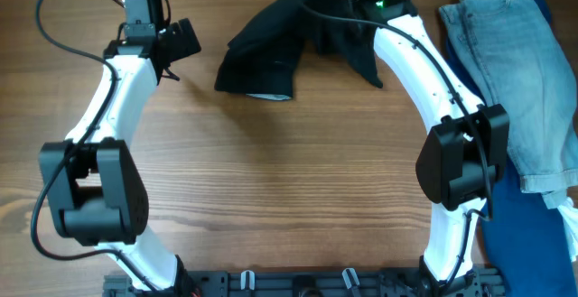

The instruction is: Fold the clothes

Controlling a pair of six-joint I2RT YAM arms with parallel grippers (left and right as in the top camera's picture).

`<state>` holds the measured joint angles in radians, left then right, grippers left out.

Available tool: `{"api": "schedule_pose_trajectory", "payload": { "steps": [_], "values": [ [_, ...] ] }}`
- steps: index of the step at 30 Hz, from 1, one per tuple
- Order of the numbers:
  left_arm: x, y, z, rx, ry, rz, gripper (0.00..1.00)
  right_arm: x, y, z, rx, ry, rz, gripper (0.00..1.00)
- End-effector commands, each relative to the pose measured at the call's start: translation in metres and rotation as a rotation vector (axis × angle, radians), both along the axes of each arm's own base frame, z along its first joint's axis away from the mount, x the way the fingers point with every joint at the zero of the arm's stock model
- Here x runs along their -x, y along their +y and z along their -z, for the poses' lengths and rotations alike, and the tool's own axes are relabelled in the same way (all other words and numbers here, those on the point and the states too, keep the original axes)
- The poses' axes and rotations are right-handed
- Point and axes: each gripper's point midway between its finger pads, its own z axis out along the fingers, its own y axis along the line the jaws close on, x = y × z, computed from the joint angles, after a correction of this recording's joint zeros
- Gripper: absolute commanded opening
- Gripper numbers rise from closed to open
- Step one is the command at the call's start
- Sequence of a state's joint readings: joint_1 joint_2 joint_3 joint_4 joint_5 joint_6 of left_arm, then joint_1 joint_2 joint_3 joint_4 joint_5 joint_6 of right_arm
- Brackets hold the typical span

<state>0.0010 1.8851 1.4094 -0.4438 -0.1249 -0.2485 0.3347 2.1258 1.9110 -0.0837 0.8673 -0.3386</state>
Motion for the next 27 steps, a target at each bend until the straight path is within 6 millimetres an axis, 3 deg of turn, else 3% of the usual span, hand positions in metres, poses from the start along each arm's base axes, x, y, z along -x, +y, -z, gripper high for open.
{"api": "schedule_pose_trajectory", "payload": {
  "steps": [1,6,12,19,22,27],
  "values": [
    [-0.005,-0.015,0.002,0.018,-0.003,0.037,1.0,0.015,-0.014,-0.06,0.059,-0.089,0.062,0.04],
    [-0.006,-0.021,0.001,0.018,-0.009,0.048,1.0,0.018,-0.014,-0.059,0.061,-0.07,0.06,0.04],
    [-0.006,-0.024,0.001,0.019,-0.008,0.055,1.0,0.017,-0.013,-0.091,0.013,-0.225,0.063,0.05],
    [-0.006,-0.024,0.001,0.018,-0.007,0.055,1.0,0.018,-0.006,-0.054,-0.003,-0.085,0.036,0.04],
    [-0.006,-0.024,0.001,0.018,-0.008,0.055,1.0,0.018,-0.001,-0.06,-0.017,-0.112,0.026,0.04],
    [-0.007,-0.024,0.0,0.018,-0.013,0.055,1.0,0.016,0.03,-0.064,-0.033,-0.111,-0.095,0.04]
  ]
}}
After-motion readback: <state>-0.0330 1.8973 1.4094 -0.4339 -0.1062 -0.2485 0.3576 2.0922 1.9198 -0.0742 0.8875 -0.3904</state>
